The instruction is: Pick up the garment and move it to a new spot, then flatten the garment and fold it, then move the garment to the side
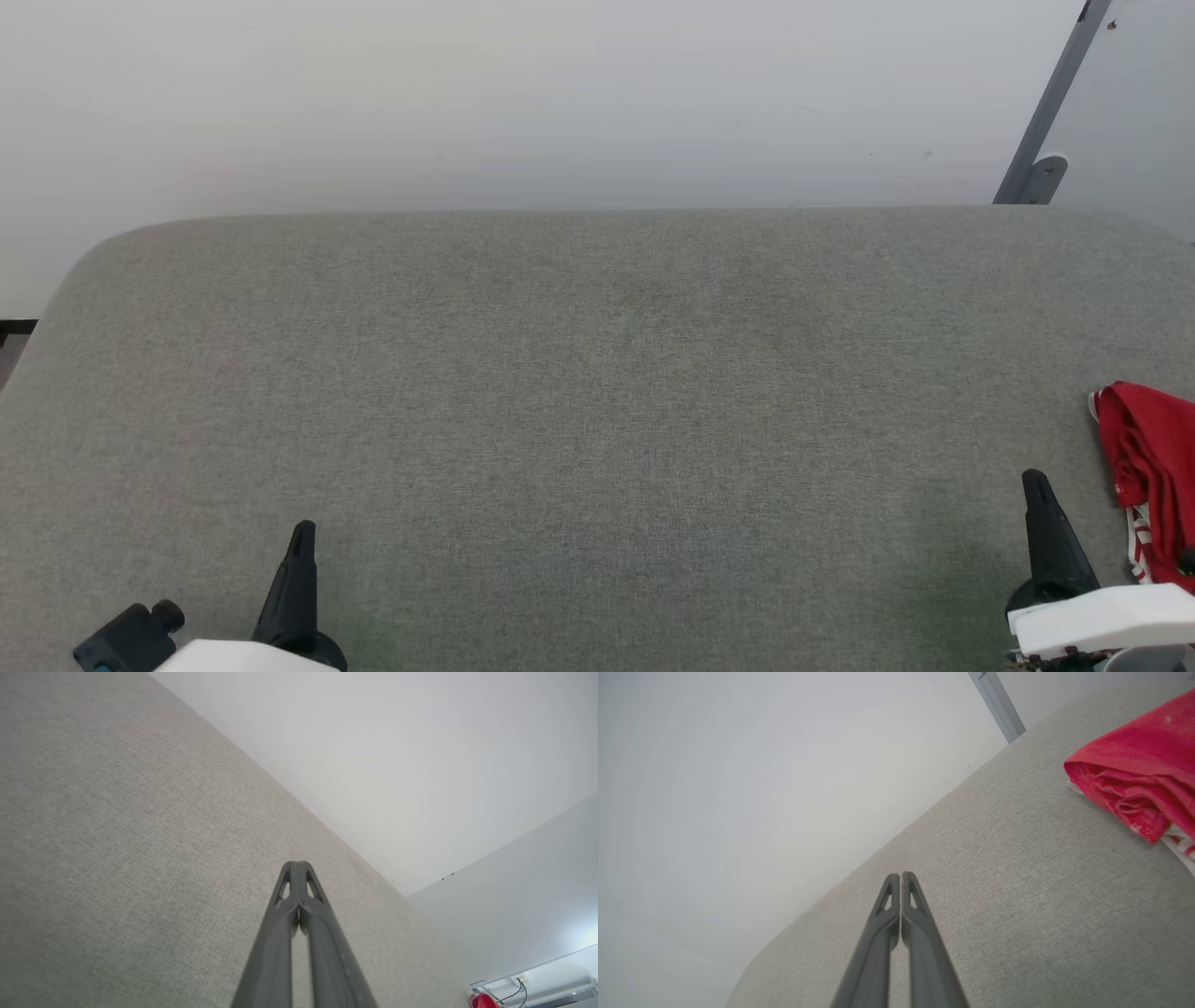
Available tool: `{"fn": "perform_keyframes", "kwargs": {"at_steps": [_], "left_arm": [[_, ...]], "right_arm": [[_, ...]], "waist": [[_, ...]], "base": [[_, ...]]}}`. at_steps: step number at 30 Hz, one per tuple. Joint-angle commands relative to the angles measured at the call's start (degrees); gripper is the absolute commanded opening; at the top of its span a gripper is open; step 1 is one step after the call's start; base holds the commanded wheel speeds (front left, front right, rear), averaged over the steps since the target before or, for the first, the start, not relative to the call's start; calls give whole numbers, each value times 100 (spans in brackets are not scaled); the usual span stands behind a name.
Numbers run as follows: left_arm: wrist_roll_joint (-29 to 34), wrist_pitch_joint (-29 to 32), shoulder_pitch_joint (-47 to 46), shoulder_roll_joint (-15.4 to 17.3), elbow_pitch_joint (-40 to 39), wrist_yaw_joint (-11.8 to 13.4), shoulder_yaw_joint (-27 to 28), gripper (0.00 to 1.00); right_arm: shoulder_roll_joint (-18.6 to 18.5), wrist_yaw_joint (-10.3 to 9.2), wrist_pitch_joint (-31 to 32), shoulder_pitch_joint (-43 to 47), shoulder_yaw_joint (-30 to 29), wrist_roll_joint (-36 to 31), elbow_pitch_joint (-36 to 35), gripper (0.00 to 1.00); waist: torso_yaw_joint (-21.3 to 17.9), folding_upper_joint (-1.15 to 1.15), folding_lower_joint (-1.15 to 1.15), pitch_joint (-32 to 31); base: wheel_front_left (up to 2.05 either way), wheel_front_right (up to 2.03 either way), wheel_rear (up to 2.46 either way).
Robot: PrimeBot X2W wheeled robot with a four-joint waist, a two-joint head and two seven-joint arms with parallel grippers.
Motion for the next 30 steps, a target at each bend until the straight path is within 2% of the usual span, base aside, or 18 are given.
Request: {"fn": "perform_keyframes", "kwargs": {"at_steps": [1,30], "left_arm": [[-169,33,-171,20,-55,4,49,0],[-1901,535,-563,-119,72,7,279,0]], "right_arm": [[-10,-1,39,-158,3,158,-50,0],[114,0,466,-470,20,1925,140,0]], "waist": [[-3,0,0,1],[-94,0,0,22]], "base": [[0,0,0],[0,0,0]]}}
